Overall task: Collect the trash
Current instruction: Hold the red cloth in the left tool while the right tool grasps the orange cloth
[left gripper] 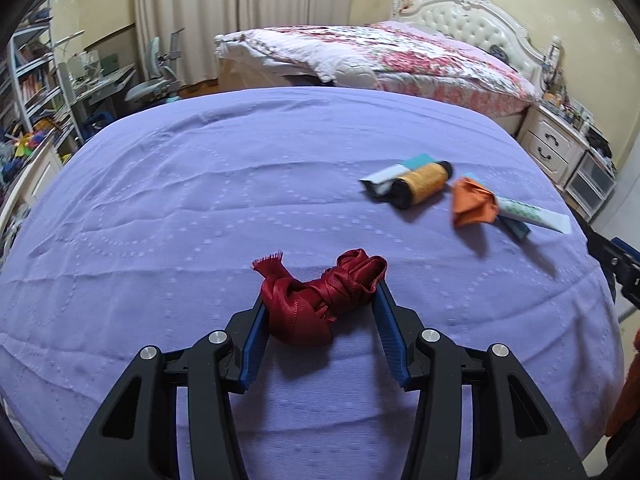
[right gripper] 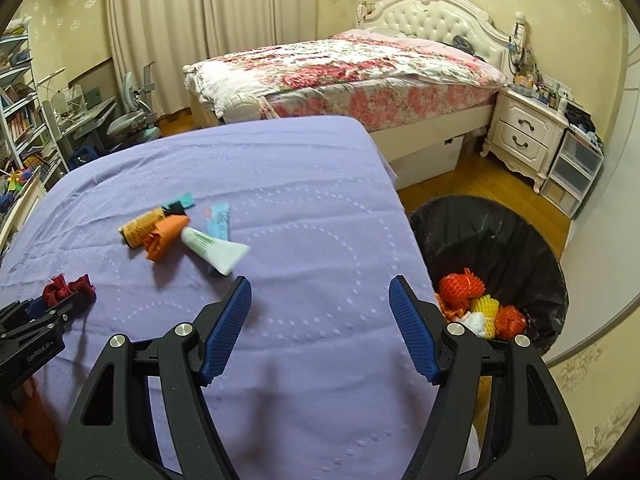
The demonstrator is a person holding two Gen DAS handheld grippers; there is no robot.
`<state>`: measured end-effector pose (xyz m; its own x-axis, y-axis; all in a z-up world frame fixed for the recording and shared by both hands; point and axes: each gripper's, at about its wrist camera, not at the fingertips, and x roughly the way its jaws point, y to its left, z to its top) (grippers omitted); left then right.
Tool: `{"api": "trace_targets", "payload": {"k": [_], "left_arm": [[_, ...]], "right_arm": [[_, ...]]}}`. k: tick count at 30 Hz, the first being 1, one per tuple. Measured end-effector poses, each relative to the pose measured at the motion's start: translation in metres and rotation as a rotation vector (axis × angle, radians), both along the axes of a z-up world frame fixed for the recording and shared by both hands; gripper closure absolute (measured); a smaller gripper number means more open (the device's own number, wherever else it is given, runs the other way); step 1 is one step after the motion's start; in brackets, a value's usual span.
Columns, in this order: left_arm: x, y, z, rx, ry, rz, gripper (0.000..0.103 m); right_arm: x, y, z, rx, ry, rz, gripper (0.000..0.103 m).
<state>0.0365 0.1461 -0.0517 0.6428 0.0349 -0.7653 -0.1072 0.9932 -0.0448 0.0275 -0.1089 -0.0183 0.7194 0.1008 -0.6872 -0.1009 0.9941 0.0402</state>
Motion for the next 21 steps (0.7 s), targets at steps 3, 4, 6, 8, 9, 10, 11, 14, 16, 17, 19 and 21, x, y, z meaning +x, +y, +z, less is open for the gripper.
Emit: {"api": "trace_targets", "payload": {"k": [3, 4, 6, 8, 9, 10, 11, 14, 16, 17, 19, 21], "left_arm": [[0.0, 0.014, 0.001, 0.006, -0.006, 0.031, 0.054], [-0.001, 0.018, 0.001, 0.011, -0.01, 0.041, 0.054], [-0.001, 0.027, 0.002, 0.02, -0.017, 0.058, 0.054], [-0.001, 0.036, 0.002, 0.029, -0.024, 0.077, 0.054], [-0.002, 0.04, 0.002, 0.031, -0.026, 0.084, 0.054], [-0.002, 0.044, 0.002, 0.032, -0.028, 0.092, 0.054], [-0.002, 0.048, 0.002, 0.032, -0.03, 0.1, 0.054], [-0.003, 0.062, 0.0, 0.026, -0.03, 0.125, 0.054], [-0.003, 0.071, 0.0, 0.017, -0.03, 0.141, 0.054], [-0.004, 0.074, 0.0, 0.014, -0.03, 0.147, 0.054], [-0.005, 0.08, 0.0, 0.012, -0.033, 0.157, 0.054], [-0.005, 0.085, 0.001, 0.01, -0.037, 0.164, 0.054]], "right_arm": [[0.002, 0.013, 0.008, -0.001, -0.017, 0.027, 0.033], [0.003, 0.019, 0.011, -0.005, -0.023, 0.041, 0.033], [0.004, 0.03, 0.016, -0.011, -0.03, 0.063, 0.033], [0.005, 0.042, 0.019, -0.015, -0.033, 0.086, 0.033], [0.006, 0.047, 0.019, -0.016, -0.032, 0.097, 0.033], [0.007, 0.053, 0.02, -0.018, -0.031, 0.109, 0.033], [0.009, 0.059, 0.02, -0.018, -0.029, 0.124, 0.033], [0.011, 0.077, 0.019, -0.016, -0.023, 0.162, 0.035], [0.015, 0.09, 0.016, -0.015, -0.006, 0.187, 0.041], [0.017, 0.095, 0.013, -0.014, 0.004, 0.198, 0.042], [0.022, 0.105, 0.007, -0.013, 0.027, 0.213, 0.048], [0.027, 0.112, 0.001, -0.018, 0.046, 0.22, 0.053]]}}
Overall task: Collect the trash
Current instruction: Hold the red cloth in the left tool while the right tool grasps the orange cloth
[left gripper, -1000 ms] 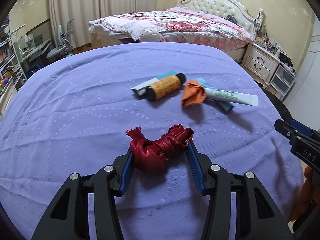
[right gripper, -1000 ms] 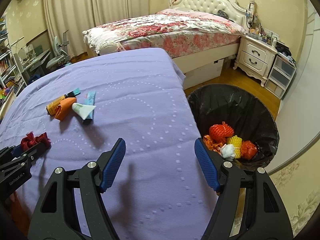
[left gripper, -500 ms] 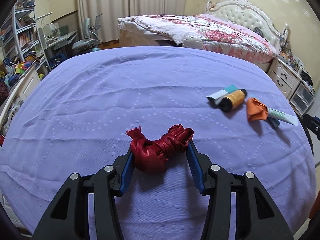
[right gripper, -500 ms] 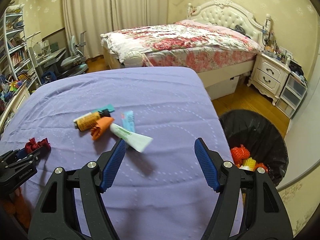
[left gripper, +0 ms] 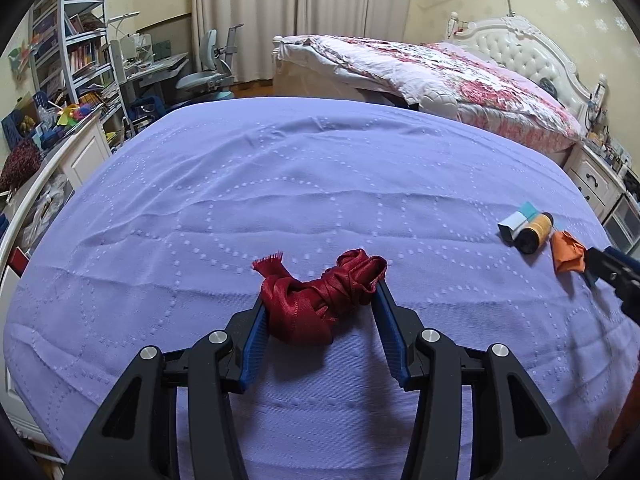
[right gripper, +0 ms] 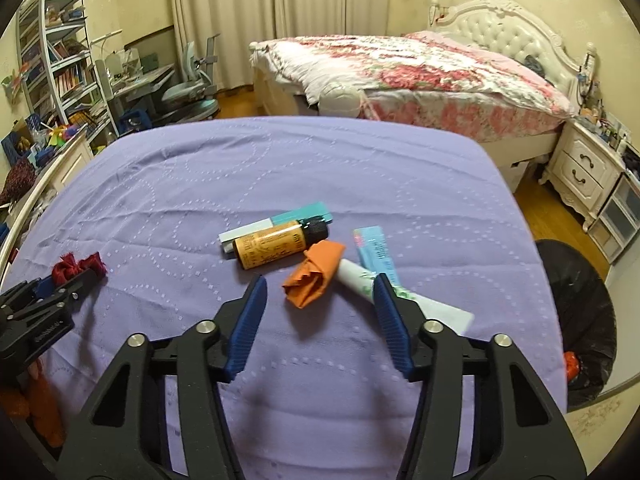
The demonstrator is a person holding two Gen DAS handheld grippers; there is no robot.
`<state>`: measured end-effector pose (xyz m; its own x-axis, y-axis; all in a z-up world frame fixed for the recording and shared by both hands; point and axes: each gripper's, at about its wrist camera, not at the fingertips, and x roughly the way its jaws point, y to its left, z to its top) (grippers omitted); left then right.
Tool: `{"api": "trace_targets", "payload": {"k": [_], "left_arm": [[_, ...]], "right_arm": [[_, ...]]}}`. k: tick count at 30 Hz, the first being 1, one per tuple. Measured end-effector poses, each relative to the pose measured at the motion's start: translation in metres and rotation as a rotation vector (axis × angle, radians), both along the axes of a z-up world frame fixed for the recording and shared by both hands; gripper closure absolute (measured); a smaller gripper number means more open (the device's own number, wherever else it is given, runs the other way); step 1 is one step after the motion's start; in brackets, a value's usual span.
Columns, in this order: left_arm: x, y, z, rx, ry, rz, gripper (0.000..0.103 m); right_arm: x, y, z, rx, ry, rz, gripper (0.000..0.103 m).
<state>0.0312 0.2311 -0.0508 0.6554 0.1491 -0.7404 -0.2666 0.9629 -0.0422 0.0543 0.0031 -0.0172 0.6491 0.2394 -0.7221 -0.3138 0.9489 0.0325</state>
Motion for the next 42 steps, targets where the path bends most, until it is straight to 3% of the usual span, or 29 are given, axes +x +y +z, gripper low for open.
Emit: {"api": "trace_targets", "payload": {"k": [14, 17, 22, 42], "left_arm": [[-0.002, 0.014, -0.003, -0.032, -0.004, 0.006, 0.054], [-0.003, 0.015, -0.004, -0.042, -0.006, 0.008, 0.054], [-0.004, 0.015, -0.003, -0.04, -0.01, 0.009, 0.054], [-0.009, 0.016, 0.002, -0.034, -0.028, 0.026, 0.055]], "right_arm": [[0.017, 0.026, -0.03, -0.06, 0.06, -0.008, 0.067], [0.018, 0.026, -0.03, -0.059, 0.06, -0.005, 0.082], [0.018, 0.027, -0.03, -0.063, 0.056, -0.006, 0.087], [-0.003, 0.022, -0.023, -0.04, 0.046, 0.02, 0.092]]}}
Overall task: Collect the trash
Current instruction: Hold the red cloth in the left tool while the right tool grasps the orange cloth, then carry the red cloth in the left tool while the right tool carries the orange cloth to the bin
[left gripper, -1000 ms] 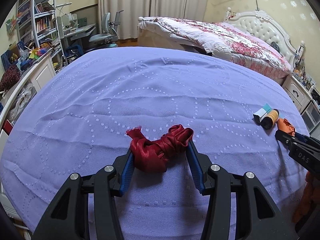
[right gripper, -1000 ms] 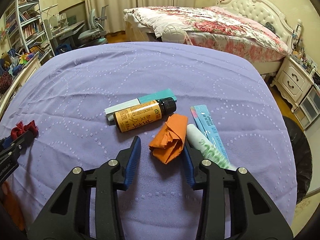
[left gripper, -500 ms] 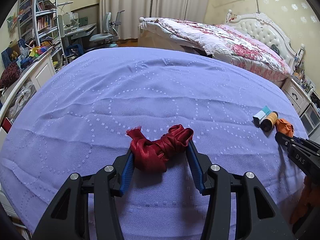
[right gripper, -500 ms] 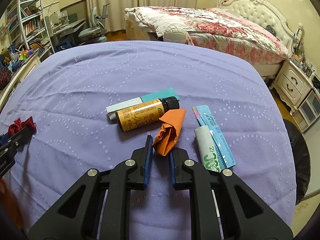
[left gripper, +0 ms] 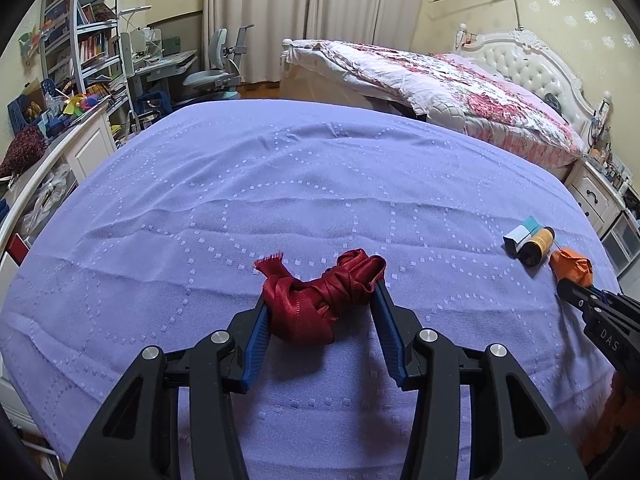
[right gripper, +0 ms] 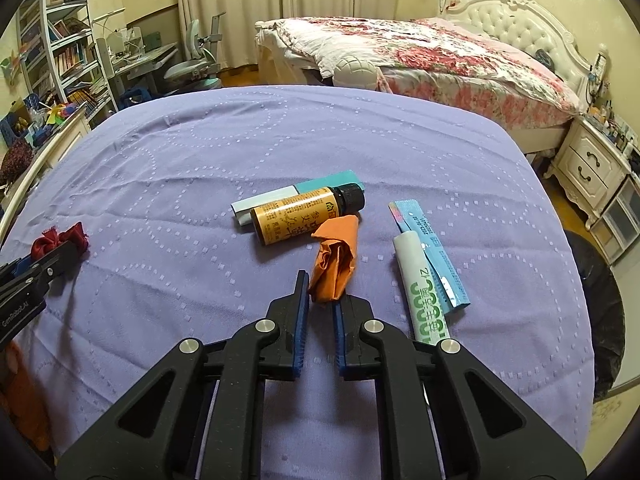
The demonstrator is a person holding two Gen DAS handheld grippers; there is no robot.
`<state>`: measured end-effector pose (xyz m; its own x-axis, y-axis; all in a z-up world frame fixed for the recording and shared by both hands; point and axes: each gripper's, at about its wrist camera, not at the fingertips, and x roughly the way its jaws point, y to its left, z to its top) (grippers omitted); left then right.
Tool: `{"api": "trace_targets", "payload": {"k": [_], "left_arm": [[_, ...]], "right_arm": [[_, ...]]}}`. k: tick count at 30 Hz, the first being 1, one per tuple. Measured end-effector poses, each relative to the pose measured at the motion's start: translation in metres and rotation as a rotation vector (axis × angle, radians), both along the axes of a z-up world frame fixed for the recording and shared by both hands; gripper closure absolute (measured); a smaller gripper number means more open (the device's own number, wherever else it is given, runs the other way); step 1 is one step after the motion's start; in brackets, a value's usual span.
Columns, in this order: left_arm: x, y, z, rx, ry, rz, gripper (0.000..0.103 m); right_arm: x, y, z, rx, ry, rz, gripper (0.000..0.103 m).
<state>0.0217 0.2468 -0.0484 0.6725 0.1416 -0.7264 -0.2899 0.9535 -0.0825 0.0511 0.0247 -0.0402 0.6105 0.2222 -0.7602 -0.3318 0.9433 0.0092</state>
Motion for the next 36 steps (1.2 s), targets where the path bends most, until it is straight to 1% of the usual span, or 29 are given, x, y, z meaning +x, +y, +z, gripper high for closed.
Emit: {"api": "trace_targets", "payload": {"k": [11, 20, 28, 36], "left_arm": [[-0.005, -0.015, 0.004, -0.005, -0.013, -0.017, 0.057], [-0.005, -0.041, 0.018, 0.004, -0.042, -0.065, 0.057], [-0.001, -0.076, 0.034, 0.005, -0.077, -0.133, 0.057], [0.011, -0.124, 0.051, 0.0, -0.122, -0.236, 0.057]], "right_arm": [[-0.015, -0.015, 0.012, 0.029, -0.026, 0.0, 0.092], [-0.025, -0.037, 0.028, 0.066, -0.065, -0.028, 0.092], [-0.033, -0.063, 0.043, 0.096, -0.103, -0.061, 0.092], [-0.036, -0.11, 0.062, 0.116, -0.151, -0.148, 0.092]]}}
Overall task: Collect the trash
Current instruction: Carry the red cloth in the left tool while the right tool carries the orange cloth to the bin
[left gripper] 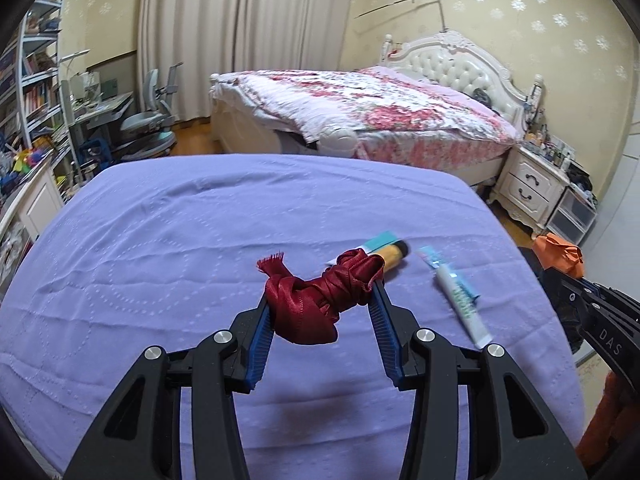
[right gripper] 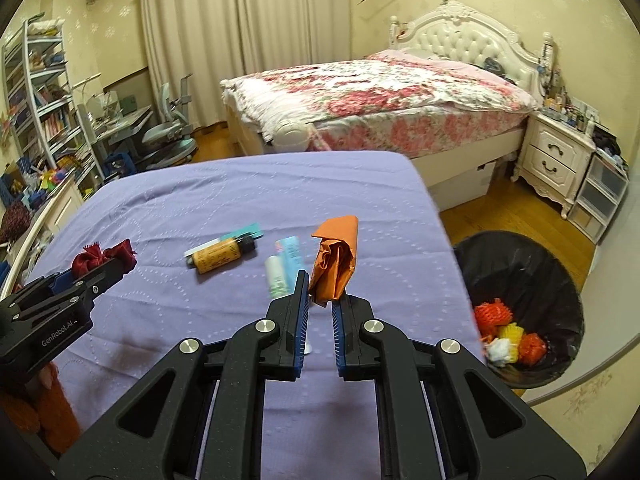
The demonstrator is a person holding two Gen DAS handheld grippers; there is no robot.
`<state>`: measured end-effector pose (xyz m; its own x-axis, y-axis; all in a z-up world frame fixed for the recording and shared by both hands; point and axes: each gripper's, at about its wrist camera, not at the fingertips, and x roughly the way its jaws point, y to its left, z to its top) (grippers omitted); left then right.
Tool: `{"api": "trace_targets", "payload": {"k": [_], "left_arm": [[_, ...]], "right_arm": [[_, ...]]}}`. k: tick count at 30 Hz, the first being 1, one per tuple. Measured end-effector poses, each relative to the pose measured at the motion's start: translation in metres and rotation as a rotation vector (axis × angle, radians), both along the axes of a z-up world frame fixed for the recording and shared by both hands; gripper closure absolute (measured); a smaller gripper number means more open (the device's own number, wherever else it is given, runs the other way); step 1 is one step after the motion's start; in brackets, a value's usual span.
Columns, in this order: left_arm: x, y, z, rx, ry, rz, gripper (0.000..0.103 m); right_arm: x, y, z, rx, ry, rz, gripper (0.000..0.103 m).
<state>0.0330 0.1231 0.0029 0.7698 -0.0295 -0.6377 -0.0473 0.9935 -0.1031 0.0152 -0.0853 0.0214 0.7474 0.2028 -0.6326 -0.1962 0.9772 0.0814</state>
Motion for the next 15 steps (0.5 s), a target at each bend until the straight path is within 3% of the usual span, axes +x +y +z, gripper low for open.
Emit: {"api": "trace_targets", "payload": {"k": [15], "left_arm": [[0.03, -0.126, 0.005, 0.018, -0.023, -0.25, 0.057]], "right_arm": [[0.016, -0.118, -0.008, 0.016, 0.007, -0.253, 0.092]]}}
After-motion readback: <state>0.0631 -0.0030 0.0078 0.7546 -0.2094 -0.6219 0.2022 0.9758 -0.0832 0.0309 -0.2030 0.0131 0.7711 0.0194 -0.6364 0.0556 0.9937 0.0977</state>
